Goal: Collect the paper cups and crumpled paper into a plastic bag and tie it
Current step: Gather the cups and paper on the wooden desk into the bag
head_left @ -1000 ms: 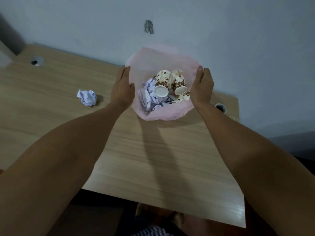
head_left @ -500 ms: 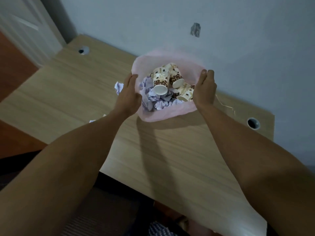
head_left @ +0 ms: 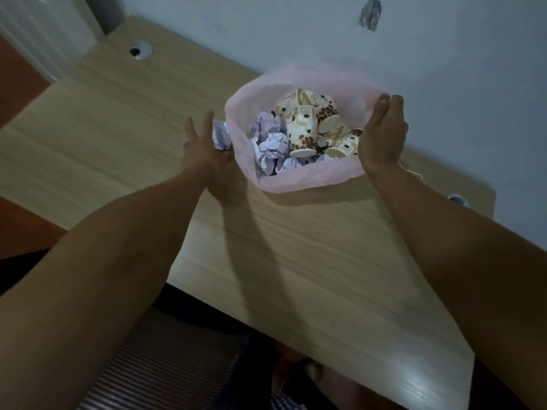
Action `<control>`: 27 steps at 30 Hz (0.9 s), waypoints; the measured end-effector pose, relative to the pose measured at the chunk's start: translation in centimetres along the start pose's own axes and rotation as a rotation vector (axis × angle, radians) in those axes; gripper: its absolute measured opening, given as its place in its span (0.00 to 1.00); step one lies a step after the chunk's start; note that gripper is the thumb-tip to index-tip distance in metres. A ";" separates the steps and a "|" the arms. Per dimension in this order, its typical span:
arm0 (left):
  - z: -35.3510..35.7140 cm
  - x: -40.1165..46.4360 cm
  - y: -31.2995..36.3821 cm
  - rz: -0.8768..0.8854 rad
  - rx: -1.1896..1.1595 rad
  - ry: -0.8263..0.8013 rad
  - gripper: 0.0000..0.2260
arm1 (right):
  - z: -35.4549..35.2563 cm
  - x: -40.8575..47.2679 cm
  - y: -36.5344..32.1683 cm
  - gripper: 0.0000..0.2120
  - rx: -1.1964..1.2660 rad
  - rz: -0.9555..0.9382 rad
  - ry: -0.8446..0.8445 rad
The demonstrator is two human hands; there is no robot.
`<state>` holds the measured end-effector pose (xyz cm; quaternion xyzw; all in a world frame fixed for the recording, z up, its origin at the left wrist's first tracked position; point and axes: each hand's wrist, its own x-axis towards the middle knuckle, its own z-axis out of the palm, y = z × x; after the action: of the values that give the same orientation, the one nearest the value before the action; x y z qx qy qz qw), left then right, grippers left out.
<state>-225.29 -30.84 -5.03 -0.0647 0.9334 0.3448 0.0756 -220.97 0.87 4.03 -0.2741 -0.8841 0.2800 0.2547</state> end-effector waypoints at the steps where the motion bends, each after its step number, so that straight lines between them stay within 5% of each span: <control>1: 0.3 0.5 -0.2 0.028 0.017 -0.026 0.41 | 0.1 0.0 0.1 0.19 0.001 -0.009 0.005; 9: 1.4 1.6 0.9 0.052 -0.037 0.064 0.18 | 1.1 0.2 -0.2 0.18 0.026 -0.017 -0.015; 16: -0.9 -2.6 2.8 0.100 -0.331 0.555 0.31 | 0.5 -0.5 -2.3 0.18 0.061 0.024 -0.070; 21: -1.0 -5.0 6.5 0.452 -0.356 0.394 0.32 | -0.4 -0.7 -3.8 0.19 0.056 0.039 -0.107; 27: 1.1 -3.1 9.9 0.562 -0.166 0.146 0.26 | -0.9 -0.7 -4.2 0.18 0.053 0.005 -0.109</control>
<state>-223.83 -22.45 1.00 0.1657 0.8863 0.4216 -0.0959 -221.38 -2.14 7.17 -0.2538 -0.8882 0.3186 0.2125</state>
